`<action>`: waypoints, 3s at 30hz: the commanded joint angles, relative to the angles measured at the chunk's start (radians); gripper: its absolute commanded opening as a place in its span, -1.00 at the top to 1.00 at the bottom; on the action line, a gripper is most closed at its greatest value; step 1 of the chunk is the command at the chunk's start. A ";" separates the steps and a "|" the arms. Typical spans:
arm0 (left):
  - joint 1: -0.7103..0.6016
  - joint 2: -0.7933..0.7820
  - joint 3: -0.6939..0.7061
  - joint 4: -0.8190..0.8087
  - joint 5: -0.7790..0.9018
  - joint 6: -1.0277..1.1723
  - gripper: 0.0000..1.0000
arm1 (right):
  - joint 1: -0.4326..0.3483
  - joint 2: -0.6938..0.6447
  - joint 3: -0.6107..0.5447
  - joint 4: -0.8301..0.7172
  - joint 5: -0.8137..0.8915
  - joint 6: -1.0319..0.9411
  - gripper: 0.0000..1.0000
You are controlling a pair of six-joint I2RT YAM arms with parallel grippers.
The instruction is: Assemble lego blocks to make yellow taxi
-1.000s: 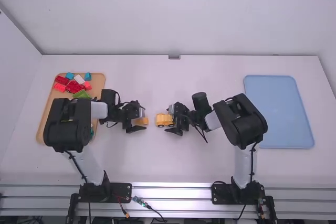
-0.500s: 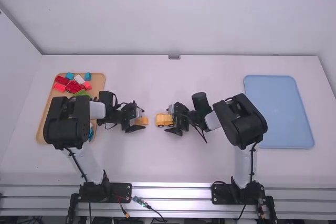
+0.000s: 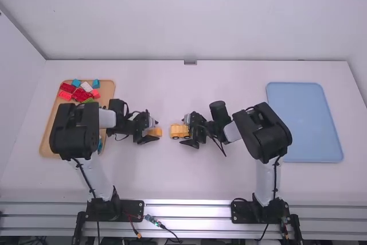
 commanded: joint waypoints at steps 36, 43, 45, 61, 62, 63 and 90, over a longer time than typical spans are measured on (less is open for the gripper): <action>-0.002 0.047 0.037 -0.033 0.027 0.016 0.63 | -0.001 0.016 0.025 0.002 -0.013 0.004 -0.99; -0.002 0.026 0.037 -0.035 0.075 0.015 0.72 | -0.001 0.016 0.038 -0.002 -0.008 0.029 -0.98; -0.003 0.011 0.037 -0.034 0.072 -0.013 0.73 | -0.001 0.016 0.037 0.000 -0.006 0.025 -0.99; -0.012 -0.002 0.114 -0.133 0.070 -0.062 0.96 | -0.001 0.029 0.042 -0.050 -0.006 -0.053 -0.86; -0.019 -0.002 0.118 -0.140 0.068 -0.059 0.96 | -0.001 0.034 0.042 -0.048 -0.008 -0.055 -0.86; -0.024 -0.002 0.121 -0.148 0.063 -0.034 0.96 | -0.001 0.038 0.039 -0.042 -0.023 -0.063 -0.86; -0.082 -0.013 0.177 -0.226 0.045 -0.018 0.96 | -0.006 0.053 0.040 -0.040 -0.057 -0.126 -0.79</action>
